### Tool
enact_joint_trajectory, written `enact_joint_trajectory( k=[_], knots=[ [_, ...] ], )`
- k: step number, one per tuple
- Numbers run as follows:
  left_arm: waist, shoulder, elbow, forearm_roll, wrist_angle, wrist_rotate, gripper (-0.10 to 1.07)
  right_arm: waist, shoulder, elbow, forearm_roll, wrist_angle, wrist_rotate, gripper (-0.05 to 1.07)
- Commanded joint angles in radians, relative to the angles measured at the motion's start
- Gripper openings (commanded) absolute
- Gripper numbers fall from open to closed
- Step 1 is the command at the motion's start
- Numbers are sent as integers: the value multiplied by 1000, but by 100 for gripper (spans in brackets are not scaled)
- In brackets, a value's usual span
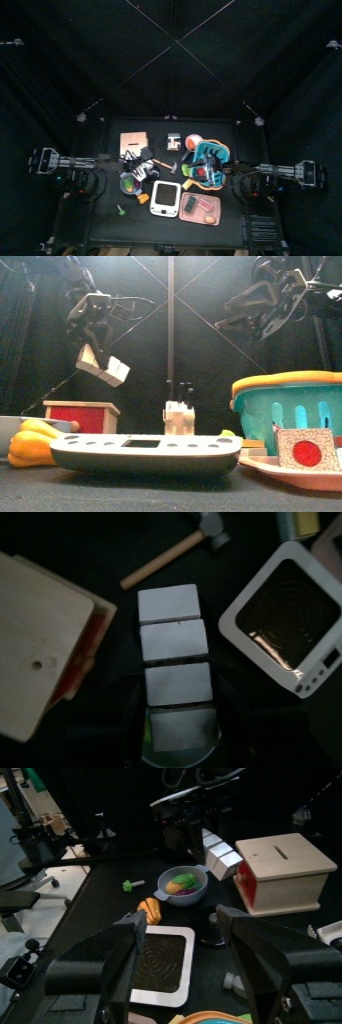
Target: Place white sushi roll on stove
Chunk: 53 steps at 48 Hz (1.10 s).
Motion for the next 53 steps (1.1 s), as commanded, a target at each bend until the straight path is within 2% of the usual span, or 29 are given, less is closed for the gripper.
enact_joint_trajectory(
  k=[1, 6, 13, 24, 41, 53],
  knots=[
    [-74, 51, -101, 87, 41, -115, 52, -3, -12, -9, 6, -3, 2, 91],
    [-141, 103, -146, 166, 44, -288, 52, -3, -12, -2, 20, 0, 5, 91],
    [-204, 164, -156, 236, 48, -511, 52, -3, -15, 28, 95, 6, 5, 91],
    [-270, 298, -201, 262, 49, -781, 52, -2, -37, 58, 184, 0, -3, 91],
    [-311, 483, -356, 190, 55, -896, 53, 17, -40, 94, 210, -18, -2, 91],
    [-324, 549, -400, 209, 158, -1006, 54, 40, -43, 135, 244, -46, -2, 91]
  ],
)
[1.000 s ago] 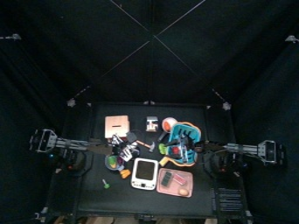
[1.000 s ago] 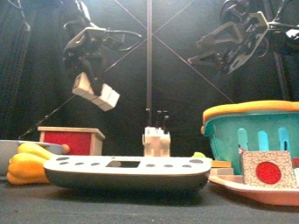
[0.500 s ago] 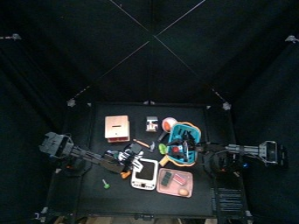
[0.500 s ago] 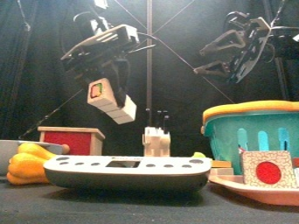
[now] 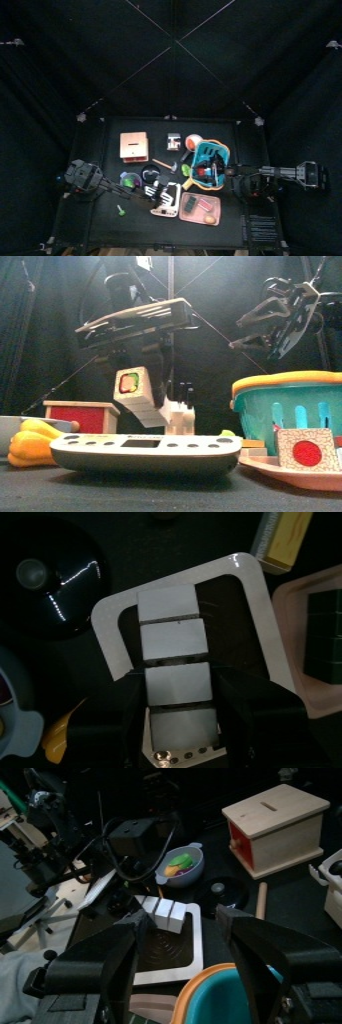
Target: Place white sushi roll on stove
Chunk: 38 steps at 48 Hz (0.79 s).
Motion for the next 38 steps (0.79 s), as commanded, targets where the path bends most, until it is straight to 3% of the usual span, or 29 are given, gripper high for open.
enact_joint_trajectory(
  k=[1, 16, 28, 38],
  knots=[
    [-5, -5, -40, 23, 34, -35, 54, 9, -15, -5, 11, -17, -2, 91],
    [-6, 31, -54, 46, 31, -187, 54, 9, -17, -8, 11, -17, -2, 91],
    [-6, 43, -55, 23, 5, -210, 59, 12, -17, -8, 15, -17, -2, 91],
    [-3, 57, -55, 14, -15, -212, 70, 14, -17, -9, 14, -17, 0, 91]
  ],
)
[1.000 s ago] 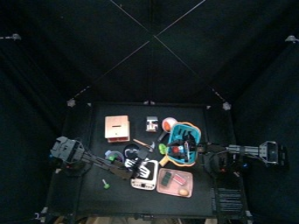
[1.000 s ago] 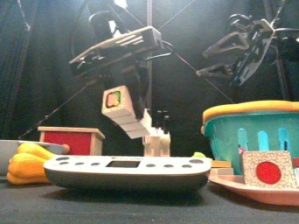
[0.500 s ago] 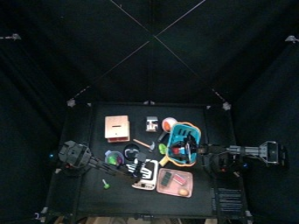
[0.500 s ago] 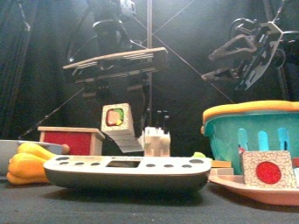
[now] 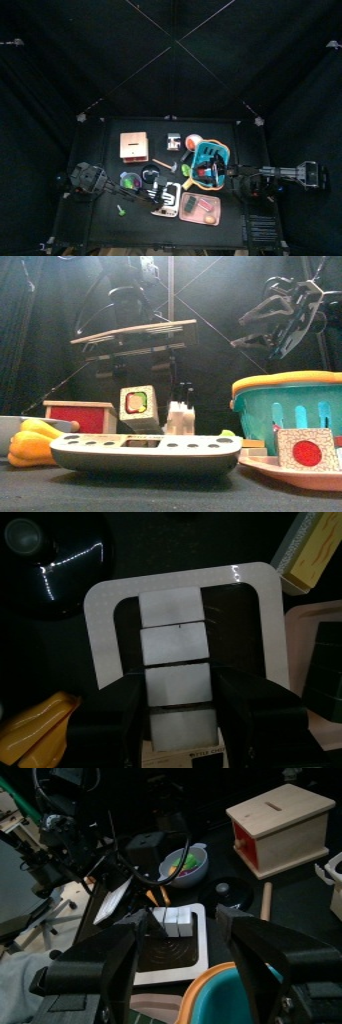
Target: Place white sushi roll on stove
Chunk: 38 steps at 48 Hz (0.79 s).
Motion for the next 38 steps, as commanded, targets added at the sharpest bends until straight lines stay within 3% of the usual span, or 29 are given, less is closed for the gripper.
enact_joint_trajectory(
  k=[1, 20, 29, 38],
  knots=[
    [2, -12, -32, -2, -8, 0, 71, 5, -9, -15, 5, -9, 0, 91],
    [2, -18, -31, 5, -48, 9, 87, 29, -9, -26, -3, -9, -2, 91],
    [6, -17, -28, 14, -118, 20, 89, 35, -9, -29, -5, -9, -2, 91],
    [6, -32, -20, 25, -123, 26, 89, 35, -5, -31, -2, -9, -2, 91]
  ],
)
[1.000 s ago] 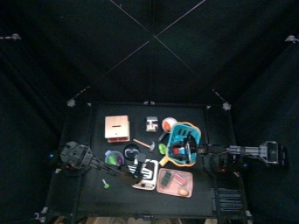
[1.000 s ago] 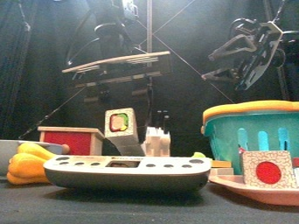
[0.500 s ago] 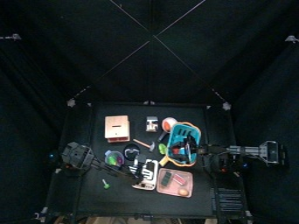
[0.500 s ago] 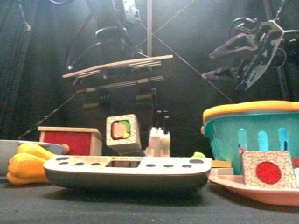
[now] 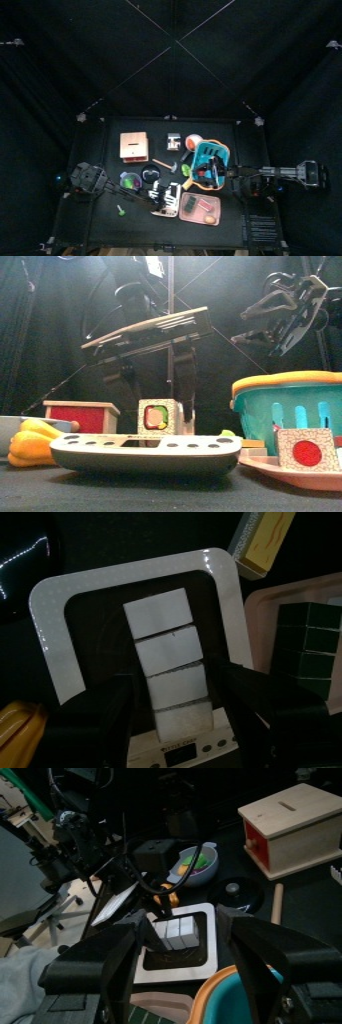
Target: Place white sushi roll on stove
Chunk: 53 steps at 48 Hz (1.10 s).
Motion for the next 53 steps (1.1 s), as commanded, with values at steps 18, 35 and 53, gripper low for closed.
enact_joint_trajectory(
  k=[18, 35, 53],
  knots=[
    [3, -114, 49, 9, 87, 3, 89, 25, 6, -23, 8, -9, -2, 91],
    [3, -137, 52, 57, 104, 6, 89, 34, 44, -29, 8, -11, -3, 91],
    [-2, -179, 80, 69, 112, 32, 88, 49, 54, -34, 8, -9, -2, 91]
  ],
)
